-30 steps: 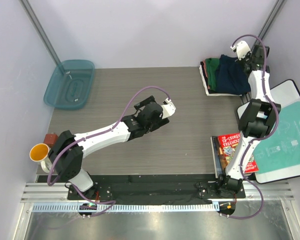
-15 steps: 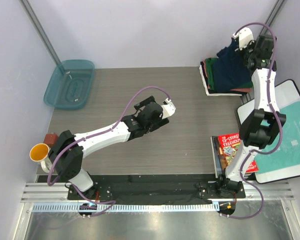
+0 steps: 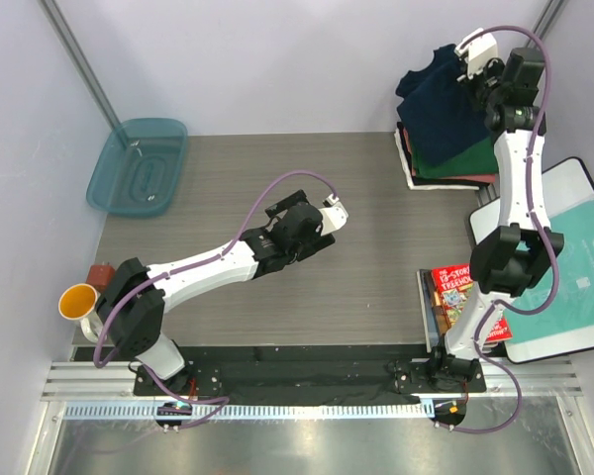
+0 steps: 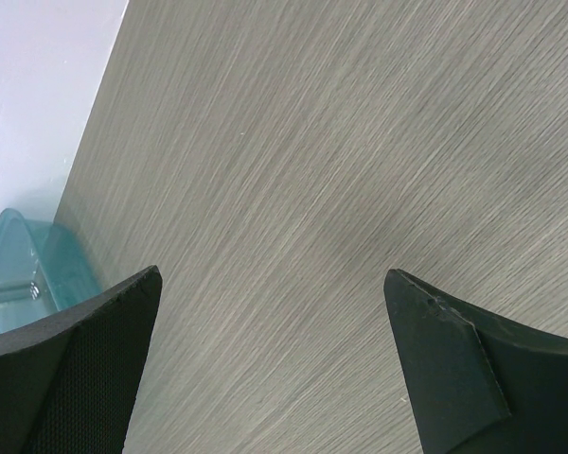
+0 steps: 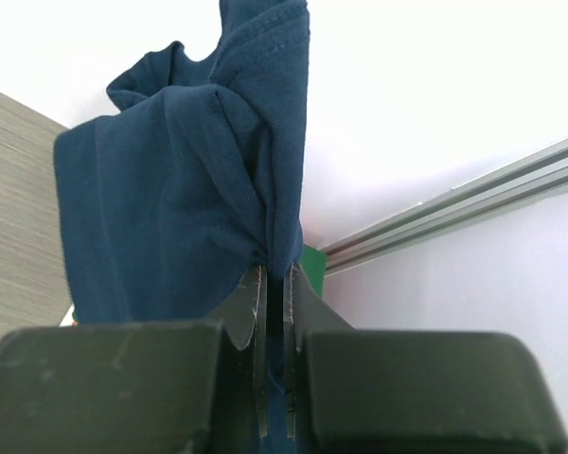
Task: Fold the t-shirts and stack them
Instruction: Neatly place the folded tshirt to the corner
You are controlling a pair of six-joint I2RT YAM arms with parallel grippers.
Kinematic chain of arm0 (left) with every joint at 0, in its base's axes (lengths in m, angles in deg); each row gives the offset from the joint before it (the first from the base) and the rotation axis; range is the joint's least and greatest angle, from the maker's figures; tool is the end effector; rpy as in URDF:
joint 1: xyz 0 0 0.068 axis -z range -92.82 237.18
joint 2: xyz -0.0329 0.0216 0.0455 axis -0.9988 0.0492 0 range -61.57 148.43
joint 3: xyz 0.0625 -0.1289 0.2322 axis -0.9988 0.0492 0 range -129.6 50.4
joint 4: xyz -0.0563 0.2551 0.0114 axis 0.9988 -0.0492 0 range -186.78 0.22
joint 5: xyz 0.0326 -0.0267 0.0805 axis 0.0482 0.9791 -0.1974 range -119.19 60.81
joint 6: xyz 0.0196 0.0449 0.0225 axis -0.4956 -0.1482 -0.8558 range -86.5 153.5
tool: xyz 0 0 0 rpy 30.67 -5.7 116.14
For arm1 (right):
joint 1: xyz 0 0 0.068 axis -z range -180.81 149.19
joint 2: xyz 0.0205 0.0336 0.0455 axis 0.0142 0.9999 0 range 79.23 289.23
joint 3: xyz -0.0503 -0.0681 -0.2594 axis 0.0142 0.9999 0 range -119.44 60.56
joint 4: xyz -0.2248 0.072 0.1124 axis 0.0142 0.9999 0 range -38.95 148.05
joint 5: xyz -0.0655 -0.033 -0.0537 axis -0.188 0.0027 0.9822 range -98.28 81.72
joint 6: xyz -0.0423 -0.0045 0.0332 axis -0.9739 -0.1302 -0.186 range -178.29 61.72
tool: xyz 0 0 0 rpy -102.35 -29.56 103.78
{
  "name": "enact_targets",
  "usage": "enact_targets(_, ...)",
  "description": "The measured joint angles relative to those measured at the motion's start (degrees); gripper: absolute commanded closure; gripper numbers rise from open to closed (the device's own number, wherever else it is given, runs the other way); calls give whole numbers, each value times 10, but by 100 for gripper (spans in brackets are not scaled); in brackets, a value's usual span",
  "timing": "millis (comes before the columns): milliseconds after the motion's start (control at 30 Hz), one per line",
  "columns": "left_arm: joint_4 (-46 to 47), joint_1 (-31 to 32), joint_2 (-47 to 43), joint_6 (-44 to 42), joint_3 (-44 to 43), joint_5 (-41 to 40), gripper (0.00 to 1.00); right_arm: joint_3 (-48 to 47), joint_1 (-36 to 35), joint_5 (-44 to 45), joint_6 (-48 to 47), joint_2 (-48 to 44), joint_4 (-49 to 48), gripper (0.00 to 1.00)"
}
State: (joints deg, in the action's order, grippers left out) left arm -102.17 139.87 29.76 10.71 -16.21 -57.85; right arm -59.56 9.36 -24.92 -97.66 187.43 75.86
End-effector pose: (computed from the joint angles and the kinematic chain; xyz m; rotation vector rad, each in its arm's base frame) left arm 0.2305 -0.2741 0.2660 1.0855 1.8430 0.2515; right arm 0.4301 -0.0668 0.4494 -0.6526 1.6782 -0.3598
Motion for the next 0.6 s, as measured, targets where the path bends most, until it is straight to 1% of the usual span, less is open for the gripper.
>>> enact_targets(33,-1,0,0,1,0,0,0,-6,0,4,3,19,-10,99)
enact_targets(333,-3,0,2,1,-5,0,0,-10,-5,9,7,87,-24,99)
enact_targets(600,-3,0,12,0,-9,0,0,-24,-15,8,10,86,-24,99)
